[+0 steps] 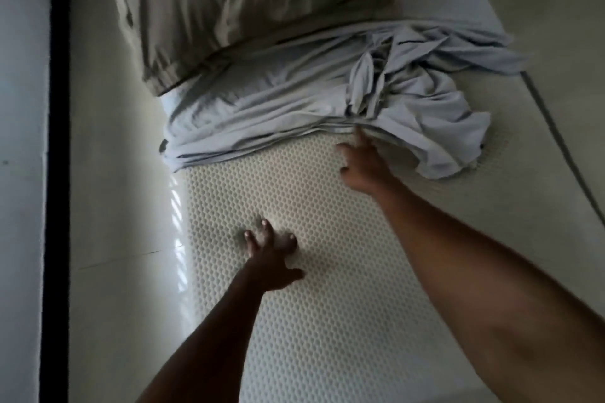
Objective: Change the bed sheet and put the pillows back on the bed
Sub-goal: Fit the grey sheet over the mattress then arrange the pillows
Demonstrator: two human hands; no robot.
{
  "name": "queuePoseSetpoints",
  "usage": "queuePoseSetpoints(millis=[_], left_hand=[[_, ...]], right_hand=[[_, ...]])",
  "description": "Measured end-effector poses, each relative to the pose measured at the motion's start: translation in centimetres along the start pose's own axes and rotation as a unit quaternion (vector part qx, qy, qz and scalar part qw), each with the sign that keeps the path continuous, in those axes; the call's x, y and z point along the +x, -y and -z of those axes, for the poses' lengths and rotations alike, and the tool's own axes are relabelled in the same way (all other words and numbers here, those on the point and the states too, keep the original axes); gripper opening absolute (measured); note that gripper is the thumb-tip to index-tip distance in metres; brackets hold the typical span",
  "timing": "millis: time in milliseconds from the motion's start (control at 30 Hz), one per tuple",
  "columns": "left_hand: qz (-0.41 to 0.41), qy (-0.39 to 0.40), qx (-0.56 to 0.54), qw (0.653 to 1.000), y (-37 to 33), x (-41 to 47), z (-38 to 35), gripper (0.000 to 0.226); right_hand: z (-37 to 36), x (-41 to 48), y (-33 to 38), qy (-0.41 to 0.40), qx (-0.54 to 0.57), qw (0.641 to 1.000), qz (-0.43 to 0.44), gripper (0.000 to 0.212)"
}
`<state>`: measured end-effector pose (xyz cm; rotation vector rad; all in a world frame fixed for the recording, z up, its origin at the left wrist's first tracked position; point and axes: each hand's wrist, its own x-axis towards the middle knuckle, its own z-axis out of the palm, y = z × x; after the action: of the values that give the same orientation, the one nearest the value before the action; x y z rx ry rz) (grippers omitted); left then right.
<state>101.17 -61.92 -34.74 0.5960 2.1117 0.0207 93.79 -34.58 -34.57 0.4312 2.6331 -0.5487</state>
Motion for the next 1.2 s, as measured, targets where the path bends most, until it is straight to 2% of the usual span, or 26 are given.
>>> queuePoseSetpoints(millis=[133, 233, 333, 400, 467, 533, 600, 633, 667, 700, 733, 800, 833, 867, 933, 967, 1000, 1067, 1133, 1200], left_hand=[[0.031, -0.032, -0.012, 0.999, 0.4, 0.1, -0.8, 0.093], [0.05, -0.034, -0.031, 0.998, 1.0, 0.9, -1.6, 0.096], [0.049, -0.037, -0.053, 0.997, 1.5, 1.3, -2.1, 0.095], [0.044, -0.048, -0.054, 0.996, 1.8, 1.5, -2.4, 0.092], [0.04, -0.062, -0.075, 0.995, 2.1, 1.7, -2.6, 0.086], [0.003, -0.092, -0.088, 0.992, 2.3, 1.0, -2.2, 0.07], [-0.003, -0.136, -0.184, 0.973, 2.1, -1.0, -1.7, 0.052], [0.027, -0.171, -0.285, 0.943, 2.0, -2.4, -1.9, 0.05], [0.071, -0.196, -0.402, 0.892, 2.0, -3.7, -2.5, 0.047], [0.112, -0.228, -0.505, 0.825, 2.0, -5.3, -3.5, 0.043], [0.141, -0.248, -0.596, 0.751, 2.2, -6.6, -5.1, 0.04], [0.173, -0.247, -0.727, 0.617, 3.0, -9.1, -8.2, 0.043], [0.179, -0.232, -0.763, 0.577, 3.4, -10.2, -9.7, 0.042], [0.18, -0.217, -0.775, 0.565, 3.7, -11.4, -11.2, 0.043], [0.212, -0.237, -0.716, 0.621, 4.5, -13.4, -14.0, 0.05], [0.235, -0.261, -0.674, 0.65, 5.1, -14.2, -15.6, 0.057], [0.254, -0.287, -0.648, 0.658, 5.8, -14.7, -17.2, 0.062], [0.293, -0.344, -0.617, 0.644, 7.6, -16.3, -19.6, 0.069], [0.348, -0.363, -0.586, 0.635, 9.5, -18.1, -20.7, 0.06], [0.408, -0.37, -0.564, 0.615, 11.3, -19.6, -21.7, 0.046]], right_hand=[[0.5, 4.1, -1.0, -0.091, -0.025, 0.995, 0.037, 0.039], [-0.3, 5.6, -0.8, -0.174, -0.043, 0.983, 0.044, 0.041], [-3.5, 4.2, -1.6, -0.195, -0.064, 0.978, 0.035, 0.031], [-6.9, 0.0, -0.9, -0.186, -0.063, 0.977, 0.084, 0.023], [-10.7, -6.2, -0.4, -0.162, -0.077, 0.973, 0.145, 0.031], [-14.1, -14.7, 0.4, -0.078, -0.057, 0.98, 0.174, 0.025], [-16.5, -22.7, 2.2, 0.038, -0.013, 0.987, 0.154, 0.015], [-17.7, -25.3, 3.5, 0.093, -0.023, 0.982, 0.16, 0.017], [-17.7, -26.8, 5.0, 0.21, 0.015, 0.964, 0.163, 0.025], [-18.4, -28.1, 5.1, 0.23, 0.026, 0.948, 0.217, 0.034], [-20.0, -28.7, 6.7, 0.277, 0.043, 0.935, 0.219, 0.04], [-21.7, -31.1, 10.2, 0.445, 0.2, 0.864, 0.127, 0.042], [-21.5, -31.8, 11.9, 0.5, 0.235, 0.826, 0.116, 0.038], [-20.2, -32.4, 13.5, 0.501, 0.2, 0.833, 0.119, 0.028], [-19.3, -33.3, 15.1, 0.407, 0.243, 0.877, 0.08, 0.014], [-19.5, -33.2, 14.6, 0.322, 0.223, 0.912, 0.123, 0.011], [-19.2, -32.4, 13.9, 0.234, 0.175, 0.939, 0.18, 0.017], [-18.9, -30.3, 12.9, 0.115, 0.11, 0.958, 0.237, 0.031], [-18.6, -28.9, 11.2, 0.066, 0.063, 0.961, 0.262, 0.051], [-18.1, -28.5, 9.3, 0.07, -0.028, 0.959, 0.274, 0.074]])
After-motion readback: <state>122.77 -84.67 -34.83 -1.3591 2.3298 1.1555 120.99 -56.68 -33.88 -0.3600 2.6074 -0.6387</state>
